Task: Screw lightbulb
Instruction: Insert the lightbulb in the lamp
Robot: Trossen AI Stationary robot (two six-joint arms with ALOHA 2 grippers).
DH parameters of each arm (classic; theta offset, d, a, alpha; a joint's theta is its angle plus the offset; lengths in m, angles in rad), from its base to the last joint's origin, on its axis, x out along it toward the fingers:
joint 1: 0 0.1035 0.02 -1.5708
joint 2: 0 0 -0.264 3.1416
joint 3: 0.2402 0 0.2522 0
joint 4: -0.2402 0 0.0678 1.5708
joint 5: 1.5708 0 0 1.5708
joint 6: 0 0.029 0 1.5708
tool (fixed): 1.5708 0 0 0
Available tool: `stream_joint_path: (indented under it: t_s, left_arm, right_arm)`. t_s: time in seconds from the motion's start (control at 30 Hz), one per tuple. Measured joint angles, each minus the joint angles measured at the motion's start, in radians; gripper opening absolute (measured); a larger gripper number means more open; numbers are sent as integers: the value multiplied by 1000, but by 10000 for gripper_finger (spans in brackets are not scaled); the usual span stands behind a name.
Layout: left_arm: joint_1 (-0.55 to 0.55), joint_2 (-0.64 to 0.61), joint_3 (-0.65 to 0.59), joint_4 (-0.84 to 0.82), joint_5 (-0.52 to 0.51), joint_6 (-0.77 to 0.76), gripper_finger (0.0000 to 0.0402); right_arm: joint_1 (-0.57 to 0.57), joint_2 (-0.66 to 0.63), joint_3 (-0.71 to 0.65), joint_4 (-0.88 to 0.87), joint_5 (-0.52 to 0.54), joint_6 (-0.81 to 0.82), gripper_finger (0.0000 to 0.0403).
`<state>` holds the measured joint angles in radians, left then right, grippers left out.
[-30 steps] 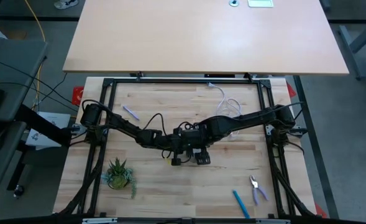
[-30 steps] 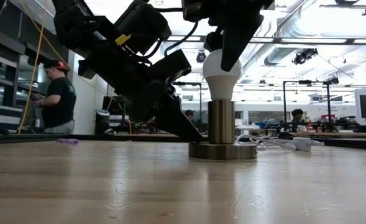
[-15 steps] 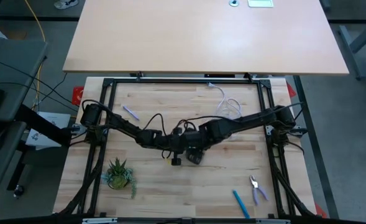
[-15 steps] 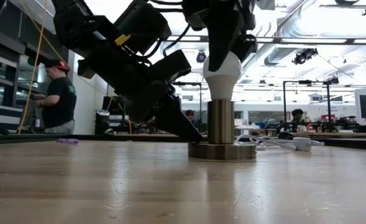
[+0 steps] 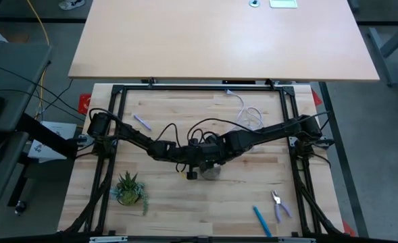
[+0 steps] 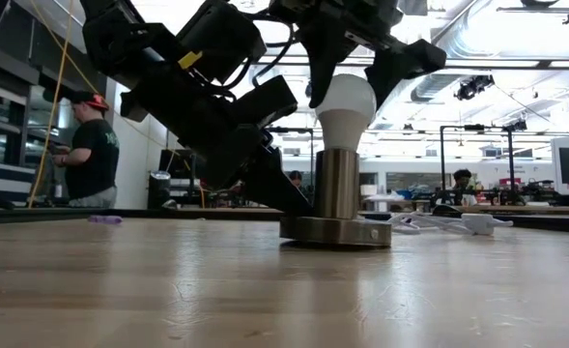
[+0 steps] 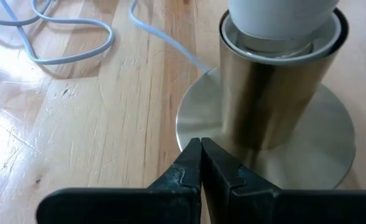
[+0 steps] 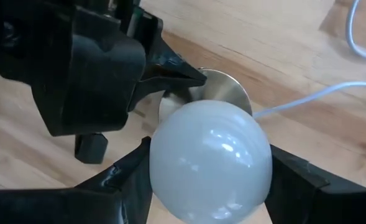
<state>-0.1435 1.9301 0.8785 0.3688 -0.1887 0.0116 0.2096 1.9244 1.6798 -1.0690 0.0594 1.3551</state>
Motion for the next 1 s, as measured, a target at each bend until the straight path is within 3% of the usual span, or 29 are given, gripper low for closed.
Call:
stream_joint_path:
  t_s: [0.8,1.0]
  left_arm:
    - [1,-1,0,-5,-7,0,0]
    - [1,0,0,-5,-8,0,0]
  right_arm:
    - [-7,0,0,28,-7,-156,254]
    - [-6,0,0,30,-12,-172,303]
